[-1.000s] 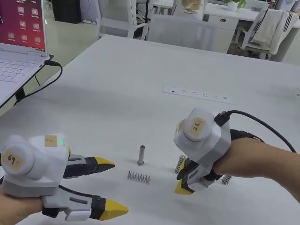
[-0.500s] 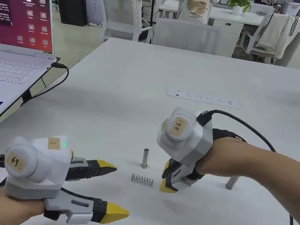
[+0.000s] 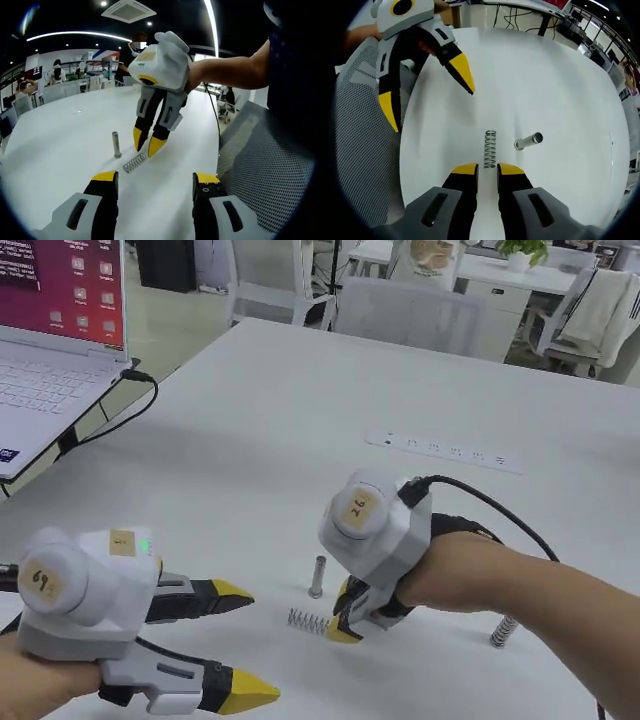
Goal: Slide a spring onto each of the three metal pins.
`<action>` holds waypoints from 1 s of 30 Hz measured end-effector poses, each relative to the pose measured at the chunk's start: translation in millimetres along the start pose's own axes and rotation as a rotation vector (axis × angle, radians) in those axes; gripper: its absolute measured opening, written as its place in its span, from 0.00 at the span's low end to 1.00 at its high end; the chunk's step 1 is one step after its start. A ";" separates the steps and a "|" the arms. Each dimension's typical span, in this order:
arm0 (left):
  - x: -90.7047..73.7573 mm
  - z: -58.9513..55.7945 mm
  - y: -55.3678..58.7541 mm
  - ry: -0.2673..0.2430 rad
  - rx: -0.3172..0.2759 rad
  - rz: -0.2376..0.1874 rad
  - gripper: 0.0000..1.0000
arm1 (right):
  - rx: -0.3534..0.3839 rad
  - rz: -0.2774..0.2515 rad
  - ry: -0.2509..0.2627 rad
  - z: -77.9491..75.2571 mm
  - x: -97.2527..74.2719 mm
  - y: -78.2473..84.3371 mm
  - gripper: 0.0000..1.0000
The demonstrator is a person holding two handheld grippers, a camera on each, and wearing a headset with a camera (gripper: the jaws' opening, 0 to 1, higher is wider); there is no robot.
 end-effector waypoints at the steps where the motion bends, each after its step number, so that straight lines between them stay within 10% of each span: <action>1: -0.2 0.1 0.2 -0.001 0.000 0.000 0.55 | -0.003 0.002 -0.002 0.4 1.5 -0.2 0.13; 30: -4.2 0.4 3.0 -0.009 -0.012 -0.008 0.54 | 0.008 0.051 -0.021 1.3 15.3 -0.1 0.09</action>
Point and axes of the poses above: the centre of the closed fingertips' face, and the gripper's own axes: x roughly forward along the fingers, z roughly to its left, y roughly out of its underside, the point moved 5 cm from there along -x, roughly backward along the fingers, and after that the axes turned 14 degrees about y, right-handed, at the moved point
